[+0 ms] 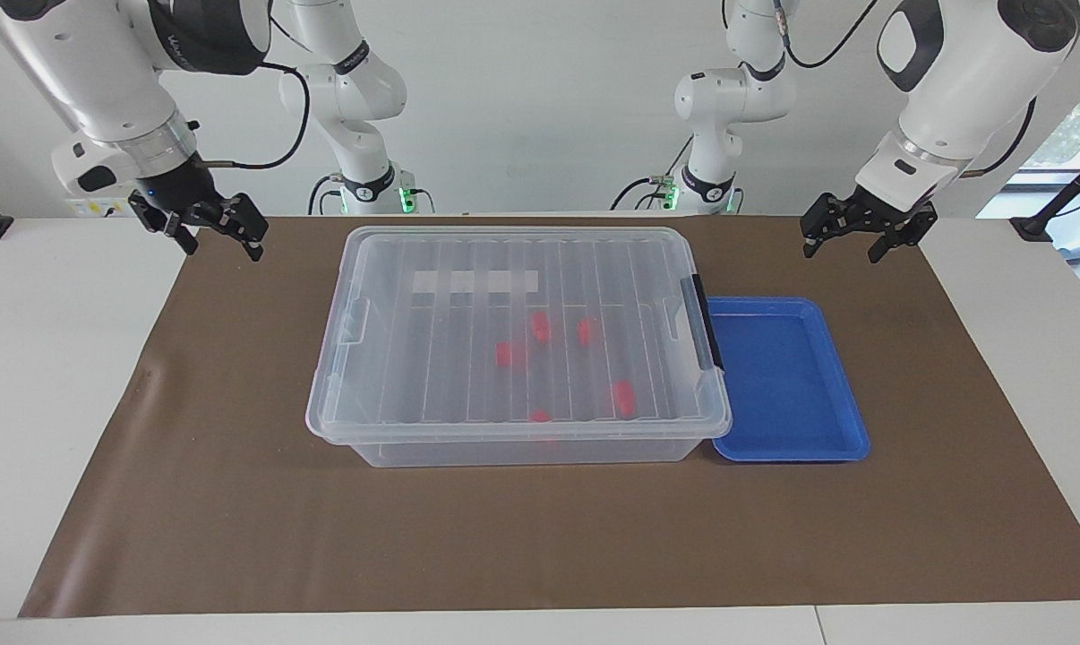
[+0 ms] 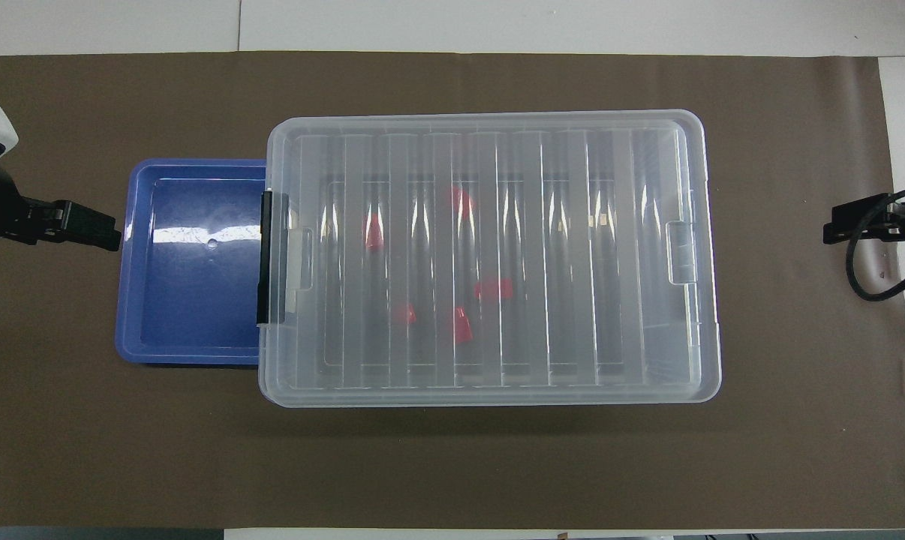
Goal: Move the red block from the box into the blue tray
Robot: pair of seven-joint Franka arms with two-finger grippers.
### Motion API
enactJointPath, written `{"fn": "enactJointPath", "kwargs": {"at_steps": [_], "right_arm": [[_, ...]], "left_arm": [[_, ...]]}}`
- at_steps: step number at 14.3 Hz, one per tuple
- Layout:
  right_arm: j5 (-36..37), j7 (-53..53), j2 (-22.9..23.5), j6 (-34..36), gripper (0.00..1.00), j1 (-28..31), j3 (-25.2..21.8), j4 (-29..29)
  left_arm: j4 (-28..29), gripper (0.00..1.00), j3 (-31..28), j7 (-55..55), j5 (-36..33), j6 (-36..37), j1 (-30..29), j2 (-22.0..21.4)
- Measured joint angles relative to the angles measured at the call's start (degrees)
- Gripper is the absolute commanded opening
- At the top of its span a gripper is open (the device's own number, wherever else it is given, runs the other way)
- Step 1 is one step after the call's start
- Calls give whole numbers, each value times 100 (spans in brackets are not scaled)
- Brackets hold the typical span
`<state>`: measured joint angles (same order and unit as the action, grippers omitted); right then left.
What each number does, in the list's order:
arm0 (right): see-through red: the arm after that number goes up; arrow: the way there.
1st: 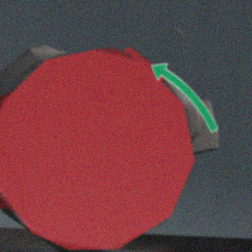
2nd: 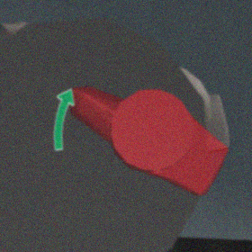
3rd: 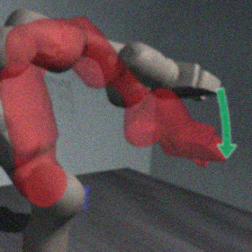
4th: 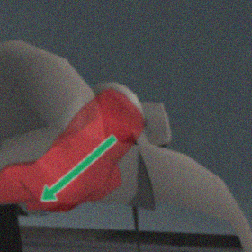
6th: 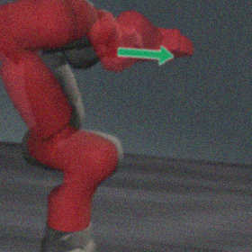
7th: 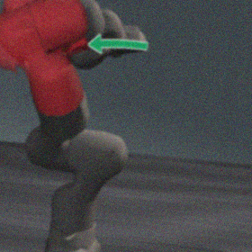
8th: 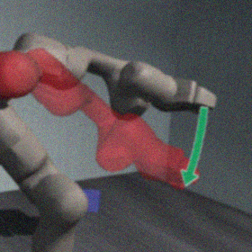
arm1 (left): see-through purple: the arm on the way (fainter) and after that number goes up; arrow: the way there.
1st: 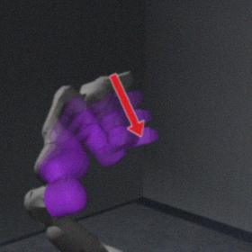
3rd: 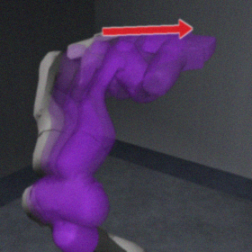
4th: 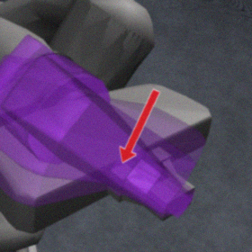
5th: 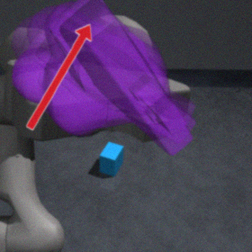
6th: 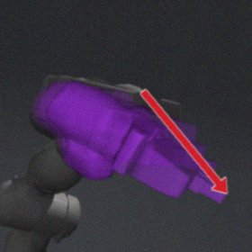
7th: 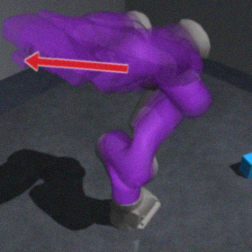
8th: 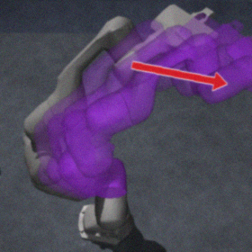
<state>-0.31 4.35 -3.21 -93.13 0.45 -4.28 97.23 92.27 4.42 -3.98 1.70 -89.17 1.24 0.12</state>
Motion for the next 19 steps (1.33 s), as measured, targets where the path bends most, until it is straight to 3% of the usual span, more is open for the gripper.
{"fn": "enactJointPath", "kwargs": {"at_steps": [7, 10, 16, 19], "right_arm": [[-19, 87, 4, -289, 100, -22, 44, 44], [-31, 689, 41, -598, 100, -365, 177, 105], [-31, 1316, 566, -1424, 100, -987, 205, 355], [-31, 1315, 681, -1900, 100, -994, 199, 800]], "left_arm": [[0, 100, 0, 0, 0, 0, 0, 0], [0, 100, 0, 0, 0, 0, 0, 0], [0, 100, 0, 0, 0, 0, 0, 0], [0, 100, 0, 0, 0, 0, 0, 0]]}}
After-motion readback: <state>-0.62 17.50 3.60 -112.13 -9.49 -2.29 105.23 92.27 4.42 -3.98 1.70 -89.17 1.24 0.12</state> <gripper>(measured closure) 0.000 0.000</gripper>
